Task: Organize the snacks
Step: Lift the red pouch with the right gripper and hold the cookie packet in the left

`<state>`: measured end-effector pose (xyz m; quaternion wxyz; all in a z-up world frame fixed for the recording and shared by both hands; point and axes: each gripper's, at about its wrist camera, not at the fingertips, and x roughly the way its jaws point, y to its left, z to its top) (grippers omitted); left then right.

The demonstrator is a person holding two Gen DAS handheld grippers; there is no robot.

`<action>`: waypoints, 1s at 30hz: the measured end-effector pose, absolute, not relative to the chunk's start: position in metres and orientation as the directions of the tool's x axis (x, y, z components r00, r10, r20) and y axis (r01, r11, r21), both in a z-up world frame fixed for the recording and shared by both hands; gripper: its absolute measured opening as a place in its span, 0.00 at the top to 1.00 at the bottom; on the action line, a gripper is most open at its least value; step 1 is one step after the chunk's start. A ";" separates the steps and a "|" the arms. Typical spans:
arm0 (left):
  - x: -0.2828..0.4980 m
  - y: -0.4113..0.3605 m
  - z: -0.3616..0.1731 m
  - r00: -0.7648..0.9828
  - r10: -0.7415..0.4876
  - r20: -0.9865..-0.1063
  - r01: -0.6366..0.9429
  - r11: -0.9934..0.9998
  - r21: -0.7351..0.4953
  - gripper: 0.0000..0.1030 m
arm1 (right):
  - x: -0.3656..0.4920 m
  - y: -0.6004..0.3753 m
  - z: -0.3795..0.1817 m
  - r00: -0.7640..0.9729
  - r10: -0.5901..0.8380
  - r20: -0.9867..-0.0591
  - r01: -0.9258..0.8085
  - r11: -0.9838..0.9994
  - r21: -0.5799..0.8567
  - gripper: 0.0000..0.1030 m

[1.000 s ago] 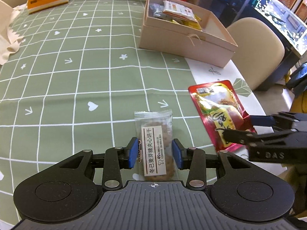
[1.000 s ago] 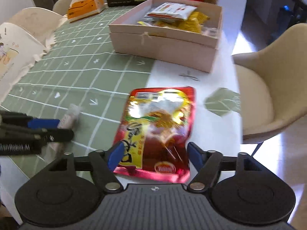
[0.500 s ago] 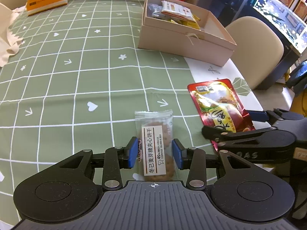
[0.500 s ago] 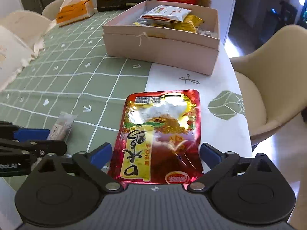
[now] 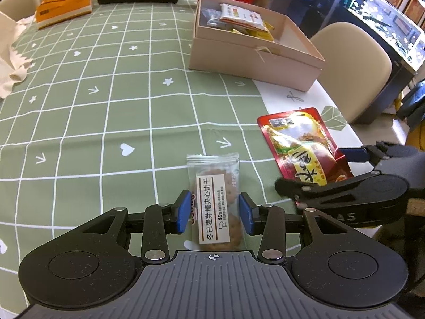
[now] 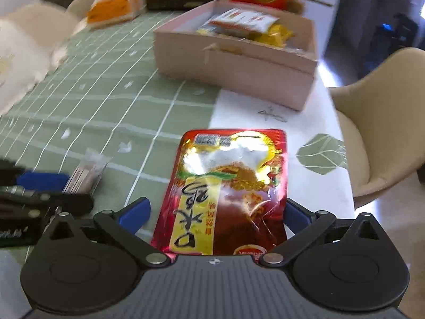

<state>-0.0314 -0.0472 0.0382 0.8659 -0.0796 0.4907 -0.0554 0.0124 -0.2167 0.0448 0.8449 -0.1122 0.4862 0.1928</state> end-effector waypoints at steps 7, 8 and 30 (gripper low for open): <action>-0.034 -0.046 0.038 0.521 -0.179 -0.834 0.016 0.980 -0.200 0.57 | -0.006 -0.232 0.081 0.622 0.174 -0.764 -0.347 0.935 -0.069 0.12; -0.034 -0.046 0.038 0.522 -0.178 -0.834 0.016 0.980 -0.199 0.57 | -0.008 -0.234 0.084 0.621 0.203 -0.757 -0.353 0.935 -0.039 0.12; -0.039 -0.048 0.038 0.538 -0.174 -0.825 0.022 0.981 -0.193 0.57 | 0.017 -0.225 0.037 0.583 0.182 -0.791 -0.287 0.958 0.009 0.03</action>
